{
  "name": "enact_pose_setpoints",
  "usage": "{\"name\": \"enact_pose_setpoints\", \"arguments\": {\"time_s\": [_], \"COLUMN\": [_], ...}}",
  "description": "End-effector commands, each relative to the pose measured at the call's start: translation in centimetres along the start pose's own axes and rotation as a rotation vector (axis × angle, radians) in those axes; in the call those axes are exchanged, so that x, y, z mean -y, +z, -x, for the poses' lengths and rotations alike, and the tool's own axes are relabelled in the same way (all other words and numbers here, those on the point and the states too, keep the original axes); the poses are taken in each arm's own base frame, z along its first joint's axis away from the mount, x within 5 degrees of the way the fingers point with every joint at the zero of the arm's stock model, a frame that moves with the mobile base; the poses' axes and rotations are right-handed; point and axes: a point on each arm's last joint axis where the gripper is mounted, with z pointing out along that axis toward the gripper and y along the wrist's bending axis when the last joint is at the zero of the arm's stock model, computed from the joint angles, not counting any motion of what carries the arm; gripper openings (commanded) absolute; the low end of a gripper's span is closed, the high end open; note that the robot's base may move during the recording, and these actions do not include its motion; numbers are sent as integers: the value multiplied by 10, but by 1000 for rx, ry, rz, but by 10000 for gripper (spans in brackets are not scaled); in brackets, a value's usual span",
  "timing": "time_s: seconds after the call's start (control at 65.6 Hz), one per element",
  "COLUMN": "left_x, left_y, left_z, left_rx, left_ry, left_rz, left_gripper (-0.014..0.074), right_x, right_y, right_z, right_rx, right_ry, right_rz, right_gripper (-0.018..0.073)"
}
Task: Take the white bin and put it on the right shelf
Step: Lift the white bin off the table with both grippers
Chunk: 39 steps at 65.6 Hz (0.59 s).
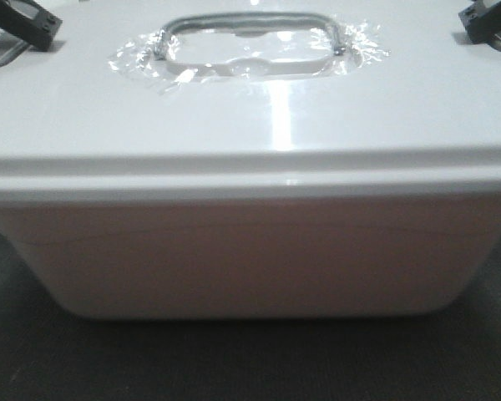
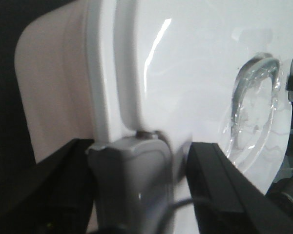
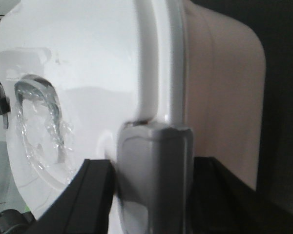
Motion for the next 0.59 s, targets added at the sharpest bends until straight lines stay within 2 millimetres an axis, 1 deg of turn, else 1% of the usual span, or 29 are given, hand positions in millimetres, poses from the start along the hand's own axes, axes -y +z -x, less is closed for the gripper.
{"name": "enact_pose_setpoints", "arguments": {"time_s": [0.0, 0.198, 0.335, 0.579], "left_x": [49, 74, 89, 117], "left_y": [-15, -35, -47, -68], "left_z": [1, 3, 0, -16], "left_rx": [5, 84, 131, 194], "left_ry": [109, 213, 269, 368], "left_rz": [-229, -206, -195, -192], "left_gripper": [241, 241, 241, 241], "right_x": [-40, -54, -64, -87], "right_y": [-13, -24, -31, -49], "right_z": [-5, -13, -19, -38], "right_rx": [-24, 17, 54, 115], "right_ry": [-79, -174, -231, -348], "right_rz": [257, 256, 248, 248], "right_gripper": [363, 363, 361, 361]}}
